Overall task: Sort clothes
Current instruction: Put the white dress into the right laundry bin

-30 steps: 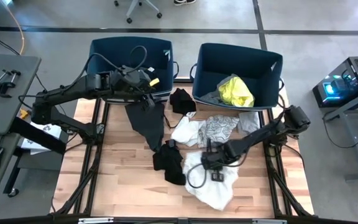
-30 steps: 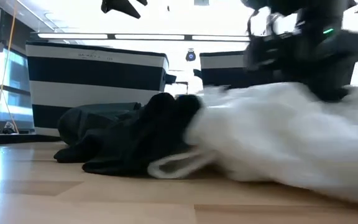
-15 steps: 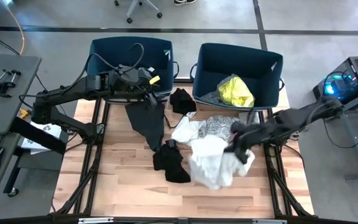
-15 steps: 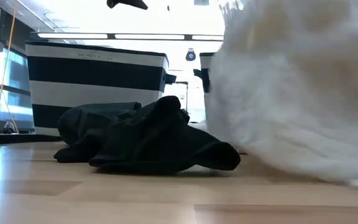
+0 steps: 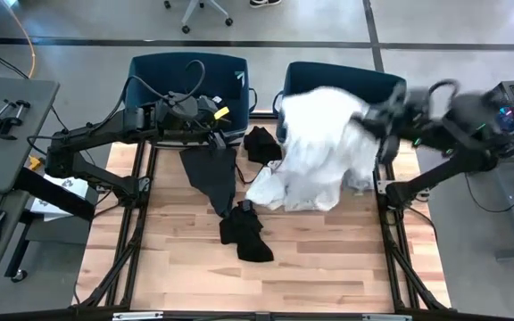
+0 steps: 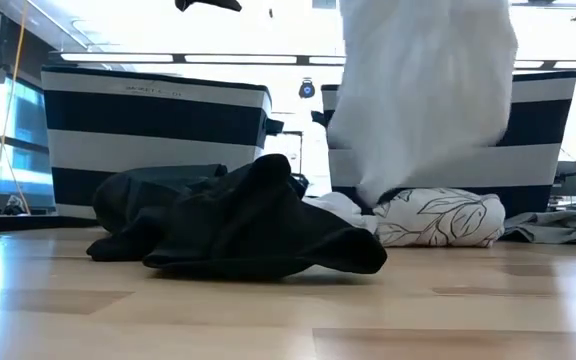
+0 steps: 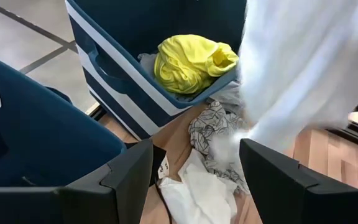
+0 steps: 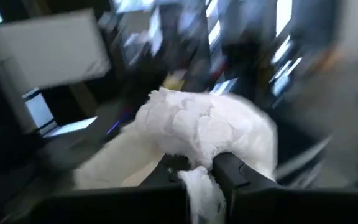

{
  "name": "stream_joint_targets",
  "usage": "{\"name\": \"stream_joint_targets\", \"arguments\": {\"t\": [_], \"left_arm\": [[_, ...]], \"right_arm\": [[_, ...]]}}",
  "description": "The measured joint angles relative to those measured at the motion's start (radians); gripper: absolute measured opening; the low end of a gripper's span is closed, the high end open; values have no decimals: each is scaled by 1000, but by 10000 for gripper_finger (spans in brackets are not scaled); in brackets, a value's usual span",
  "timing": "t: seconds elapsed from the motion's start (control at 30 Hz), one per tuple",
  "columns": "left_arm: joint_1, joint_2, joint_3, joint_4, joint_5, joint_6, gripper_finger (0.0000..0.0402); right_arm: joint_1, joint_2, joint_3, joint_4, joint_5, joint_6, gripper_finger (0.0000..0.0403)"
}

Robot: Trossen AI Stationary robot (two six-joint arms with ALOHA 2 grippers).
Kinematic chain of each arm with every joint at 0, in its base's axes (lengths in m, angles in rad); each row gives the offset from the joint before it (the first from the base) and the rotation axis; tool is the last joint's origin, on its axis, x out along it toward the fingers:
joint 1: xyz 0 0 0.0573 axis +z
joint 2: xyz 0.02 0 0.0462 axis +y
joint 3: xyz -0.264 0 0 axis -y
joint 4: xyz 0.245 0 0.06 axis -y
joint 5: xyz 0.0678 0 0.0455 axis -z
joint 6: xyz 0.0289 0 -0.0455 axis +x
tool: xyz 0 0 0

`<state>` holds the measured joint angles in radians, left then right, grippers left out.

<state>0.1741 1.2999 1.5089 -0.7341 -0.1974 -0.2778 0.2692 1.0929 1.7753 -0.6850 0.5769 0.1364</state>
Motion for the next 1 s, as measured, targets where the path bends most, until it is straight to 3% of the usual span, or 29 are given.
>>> {"name": "stream_joint_targets", "arguments": {"t": [0.1, 0.23, 0.4, 0.47, 0.6, 0.77, 0.87, 1.0], "left_arm": [[0, 0, 0, 0, -2, 0, 227], [0, 0, 0, 0, -8, 0, 227], [0, 0, 0, 0, -8, 0, 227], [0, 0, 0, 0, -8, 0, 227], [0, 0, 0, 0, -8, 0, 227], [0, 0, 0, 0, -8, 0, 227], [0, 0, 0, 0, -8, 0, 227], [0, 0, 0, 0, -8, 0, 227]], "right_arm": [[-55, 46, 141, 145, 100, -251, 8], [-159, 109, 302, 370, 119, -519, 9], [-281, 155, 432, 332, 120, -628, 9], [-326, 157, 445, 243, 122, -575, 9], [-414, 154, 419, -68, 111, -317, 9], [-531, 158, 268, -448, -35, 38, 9], [-597, 160, 115, -539, -87, 113, 9], [-713, 157, -111, -513, -95, 108, 9]]}}
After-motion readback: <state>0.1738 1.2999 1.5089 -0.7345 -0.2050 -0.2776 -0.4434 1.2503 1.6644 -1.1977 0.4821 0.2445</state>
